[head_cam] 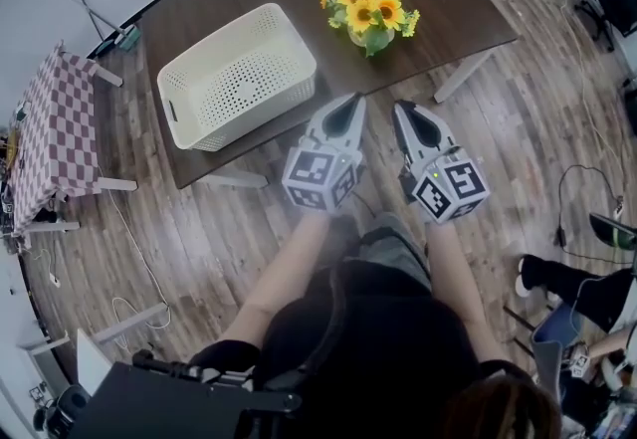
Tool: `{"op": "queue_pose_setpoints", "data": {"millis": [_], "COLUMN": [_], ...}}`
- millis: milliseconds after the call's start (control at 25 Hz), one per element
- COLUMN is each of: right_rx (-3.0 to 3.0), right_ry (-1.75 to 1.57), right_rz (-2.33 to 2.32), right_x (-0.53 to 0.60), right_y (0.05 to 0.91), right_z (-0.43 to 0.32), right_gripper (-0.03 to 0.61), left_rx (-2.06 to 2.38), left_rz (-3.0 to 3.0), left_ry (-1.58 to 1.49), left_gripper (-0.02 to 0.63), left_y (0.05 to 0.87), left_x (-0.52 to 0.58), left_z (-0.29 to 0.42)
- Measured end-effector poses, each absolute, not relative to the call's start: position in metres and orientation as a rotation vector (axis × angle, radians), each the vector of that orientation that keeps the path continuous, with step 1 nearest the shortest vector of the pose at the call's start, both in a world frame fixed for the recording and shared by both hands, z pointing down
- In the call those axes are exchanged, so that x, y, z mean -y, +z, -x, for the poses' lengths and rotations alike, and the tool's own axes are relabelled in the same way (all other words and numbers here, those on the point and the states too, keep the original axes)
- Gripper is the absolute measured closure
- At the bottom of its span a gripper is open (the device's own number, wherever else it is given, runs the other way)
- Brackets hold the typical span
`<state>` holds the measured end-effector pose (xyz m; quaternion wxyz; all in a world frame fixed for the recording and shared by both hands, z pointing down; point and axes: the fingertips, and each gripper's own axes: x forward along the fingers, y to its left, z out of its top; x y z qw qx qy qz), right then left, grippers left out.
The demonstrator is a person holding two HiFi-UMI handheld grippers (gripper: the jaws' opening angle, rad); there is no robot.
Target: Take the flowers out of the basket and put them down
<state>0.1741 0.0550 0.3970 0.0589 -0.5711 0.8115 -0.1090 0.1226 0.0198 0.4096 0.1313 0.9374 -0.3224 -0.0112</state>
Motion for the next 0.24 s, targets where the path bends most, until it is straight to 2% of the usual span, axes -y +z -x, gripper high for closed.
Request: {"op": "queue_pose_setpoints", "data": {"millis": [240], "right_rx": [-2.47], "right_ry": [-0.338], "right_rz": [1.696], "right_x": [-0.068], "right_y": [0.395], "right_z": [-0.178], "right_gripper": [0.578], "left_rx": [0.958], "left_rz": [-2.737], "left_ry": [0.003], "left_gripper": [0.614], "left_y": [0.411], "left_x": [-0.039], "left_z": [-0.129]}}
